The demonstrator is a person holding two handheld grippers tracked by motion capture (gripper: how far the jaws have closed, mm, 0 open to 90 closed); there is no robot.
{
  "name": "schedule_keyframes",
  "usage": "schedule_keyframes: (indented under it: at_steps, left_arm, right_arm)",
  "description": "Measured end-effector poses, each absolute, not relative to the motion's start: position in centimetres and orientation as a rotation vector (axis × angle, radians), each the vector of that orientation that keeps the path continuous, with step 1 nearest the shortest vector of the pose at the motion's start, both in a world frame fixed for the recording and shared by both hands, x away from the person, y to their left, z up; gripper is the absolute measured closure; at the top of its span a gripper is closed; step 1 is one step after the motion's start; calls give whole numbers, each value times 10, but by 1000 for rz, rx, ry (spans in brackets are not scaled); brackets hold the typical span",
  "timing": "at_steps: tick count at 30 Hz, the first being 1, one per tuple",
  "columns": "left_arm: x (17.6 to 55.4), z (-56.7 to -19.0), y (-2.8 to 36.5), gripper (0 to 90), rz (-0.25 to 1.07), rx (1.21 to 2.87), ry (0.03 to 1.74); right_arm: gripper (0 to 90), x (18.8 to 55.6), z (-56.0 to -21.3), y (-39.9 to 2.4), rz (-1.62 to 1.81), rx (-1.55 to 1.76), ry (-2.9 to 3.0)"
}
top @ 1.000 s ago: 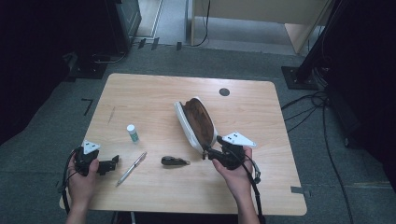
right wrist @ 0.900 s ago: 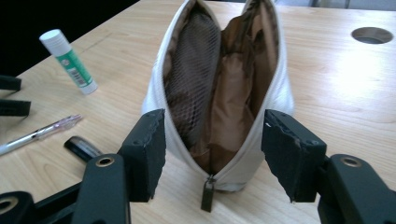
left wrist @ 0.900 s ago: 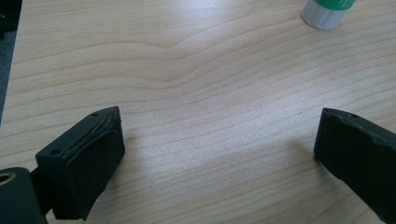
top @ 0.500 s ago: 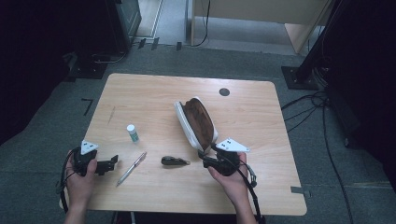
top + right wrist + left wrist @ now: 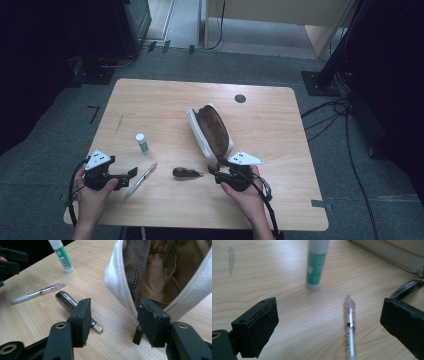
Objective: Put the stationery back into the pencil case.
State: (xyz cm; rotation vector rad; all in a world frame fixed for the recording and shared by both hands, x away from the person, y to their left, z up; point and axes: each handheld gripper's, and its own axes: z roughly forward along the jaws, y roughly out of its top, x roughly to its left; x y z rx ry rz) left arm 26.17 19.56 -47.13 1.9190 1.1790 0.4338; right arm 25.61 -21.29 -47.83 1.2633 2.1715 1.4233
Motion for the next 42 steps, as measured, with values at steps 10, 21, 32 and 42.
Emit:
schedule_keyframes:
  at_steps: [10, 21, 32, 42]
  left_arm:
    - [258, -465, 161, 92, 345, 1973, 1031]
    - [263, -474, 120, 190, 264, 2097, 895]
    - [272, -482, 93, 325, 237, 2170, 832]
    - [273, -486, 87, 442, 242, 2213, 806]
  right_arm:
    - [499, 253, -481, -209, 1450, 1204, 2226]
    - [504, 252, -488, -202, 1439, 1150, 2297]
    - [518, 254, -496, -200, 1429, 1136, 2341]
    - [522, 261, -506, -196, 1440, 1095, 2375]
